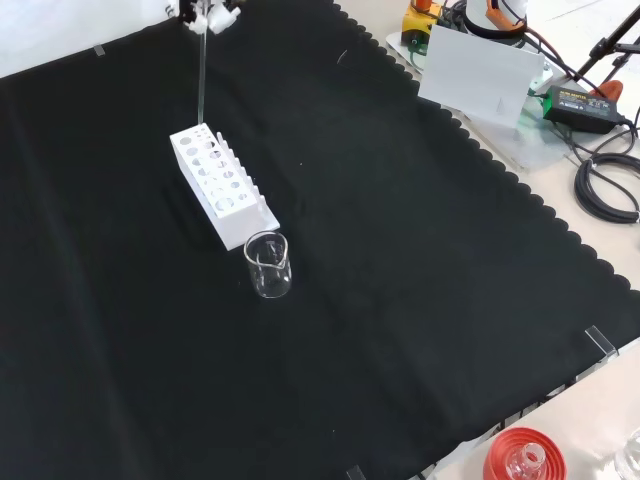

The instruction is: Take the glass rod from the white test tube rack.

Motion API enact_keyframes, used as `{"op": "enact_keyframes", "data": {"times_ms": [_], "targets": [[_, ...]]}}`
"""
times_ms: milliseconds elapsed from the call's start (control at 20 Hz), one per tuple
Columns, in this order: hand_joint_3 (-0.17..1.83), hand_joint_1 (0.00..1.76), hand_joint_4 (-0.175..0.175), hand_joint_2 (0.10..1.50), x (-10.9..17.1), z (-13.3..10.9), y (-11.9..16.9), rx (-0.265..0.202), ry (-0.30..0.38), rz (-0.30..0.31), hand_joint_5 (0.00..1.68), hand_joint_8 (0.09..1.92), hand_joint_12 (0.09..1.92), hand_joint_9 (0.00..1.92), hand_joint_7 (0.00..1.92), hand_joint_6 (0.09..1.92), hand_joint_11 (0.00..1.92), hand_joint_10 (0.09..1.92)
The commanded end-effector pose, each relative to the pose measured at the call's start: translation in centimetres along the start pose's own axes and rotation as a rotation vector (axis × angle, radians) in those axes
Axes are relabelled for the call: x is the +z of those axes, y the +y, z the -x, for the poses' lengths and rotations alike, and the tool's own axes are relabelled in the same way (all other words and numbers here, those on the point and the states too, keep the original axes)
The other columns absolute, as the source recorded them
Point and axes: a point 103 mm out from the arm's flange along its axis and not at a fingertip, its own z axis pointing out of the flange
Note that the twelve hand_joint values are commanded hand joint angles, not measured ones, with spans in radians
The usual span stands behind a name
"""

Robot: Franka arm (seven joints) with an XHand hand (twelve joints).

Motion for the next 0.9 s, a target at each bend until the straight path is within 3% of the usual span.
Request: {"op": "enact_keyframes", "data": {"times_ms": [50, 400, 900], "targets": [[0.92, 1.32, -0.175, 0.56, -1.4, -0.5, -2.6, 0.014, -0.025, 0.005, 1.10, 0.96, 0.75, 1.65, 1.31, 0.88, 1.58, 0.62], [0.92, 1.32, -0.175, 0.56, -1.8, -1.7, -3.9, -0.009, -0.012, 0.035, 1.11, 0.96, 0.75, 1.66, 1.31, 0.88, 1.59, 0.62], [0.91, 1.32, -0.175, 0.56, -1.7, -3.0, -3.8, -0.025, -0.010, 0.028, 1.11, 0.96, 0.75, 1.66, 1.31, 0.87, 1.59, 0.61]]}}
